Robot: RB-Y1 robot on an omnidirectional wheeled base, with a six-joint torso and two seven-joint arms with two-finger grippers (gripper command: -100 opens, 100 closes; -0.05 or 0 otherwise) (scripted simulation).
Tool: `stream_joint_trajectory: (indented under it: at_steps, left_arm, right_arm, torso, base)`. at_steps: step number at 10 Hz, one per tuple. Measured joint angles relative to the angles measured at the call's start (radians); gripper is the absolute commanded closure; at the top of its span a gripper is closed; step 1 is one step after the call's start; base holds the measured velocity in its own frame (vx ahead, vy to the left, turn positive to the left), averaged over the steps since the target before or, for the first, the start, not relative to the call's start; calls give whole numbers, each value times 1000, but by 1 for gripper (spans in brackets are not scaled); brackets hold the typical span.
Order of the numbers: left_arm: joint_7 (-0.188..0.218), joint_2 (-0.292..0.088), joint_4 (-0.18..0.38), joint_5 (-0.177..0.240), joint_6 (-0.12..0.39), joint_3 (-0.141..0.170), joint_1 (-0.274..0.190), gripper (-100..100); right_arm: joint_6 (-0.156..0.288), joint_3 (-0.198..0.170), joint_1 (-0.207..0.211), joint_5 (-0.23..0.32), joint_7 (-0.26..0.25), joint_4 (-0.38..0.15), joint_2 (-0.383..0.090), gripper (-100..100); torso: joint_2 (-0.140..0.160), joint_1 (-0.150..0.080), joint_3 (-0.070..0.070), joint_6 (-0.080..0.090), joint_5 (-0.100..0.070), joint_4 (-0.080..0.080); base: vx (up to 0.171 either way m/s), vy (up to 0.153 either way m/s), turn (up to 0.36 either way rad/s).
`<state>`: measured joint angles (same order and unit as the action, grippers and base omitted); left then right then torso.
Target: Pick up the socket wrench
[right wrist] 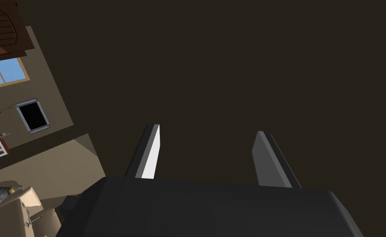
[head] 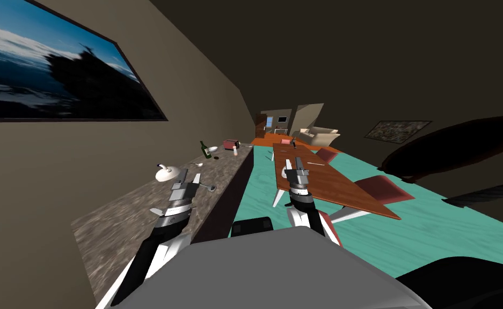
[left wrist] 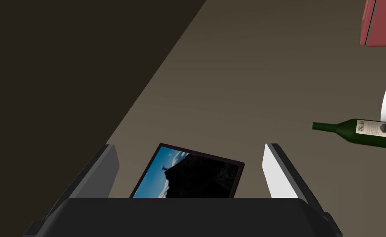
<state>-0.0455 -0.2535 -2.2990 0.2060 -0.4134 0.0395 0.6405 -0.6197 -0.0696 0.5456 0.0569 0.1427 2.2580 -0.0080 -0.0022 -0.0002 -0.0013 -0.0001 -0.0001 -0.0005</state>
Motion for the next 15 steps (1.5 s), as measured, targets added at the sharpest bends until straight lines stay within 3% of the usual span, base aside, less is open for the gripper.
stream_joint_trajectory:
  at_steps: [2, 5, 9, 11, 13, 15]
  left_arm:
    - [1, -57, 10, 56, 30, 33, 58, -100]
    - [-3, -117, 14, 125, 90, 68, 94, -100]
    - [0, -202, 27, 217, 140, 120, 180, -100]
    - [-5, -251, 20, 276, 210, 164, 230, -100]
    - [1, -313, 41, 337, 225, 194, 293, -100]
    - [-2, -359, 62, 386, 260, 214, 322, -100]
  right_arm:
    - [0, 0, 0, 0, 0, 0, 0, 0]
    - [0, 0, 0, 0, 0, 0, 0, 0]
    - [0, 0, 0, 0, 0, 0, 0, 0]
    - [0, 0, 0, 0, 0, 0, 0, 0]
    - [0, 0, 0, 0, 0, 0, 0, 0]
    - [0, 0, 0, 0, 0, 0, 0, 0]
  torso:
    - [-1, 0, 0, 0, 0, 0]
    - [0, 0, 0, 0, 0, 0]
    - [0, 0, 0, 0, 0, 0]
    - [-1, -1, 0, 0, 0, 0]
    - [-1, -1, 0, 0, 0, 0]
    - [0, 0, 0, 0, 0, 0]
  base:
    - [46, -12, -92]
    - [31, -13, -79]
    - [33, -11, -71]
    - [48, -17, -99]
    - [39, -13, -78]
    - [33, -5, -80]
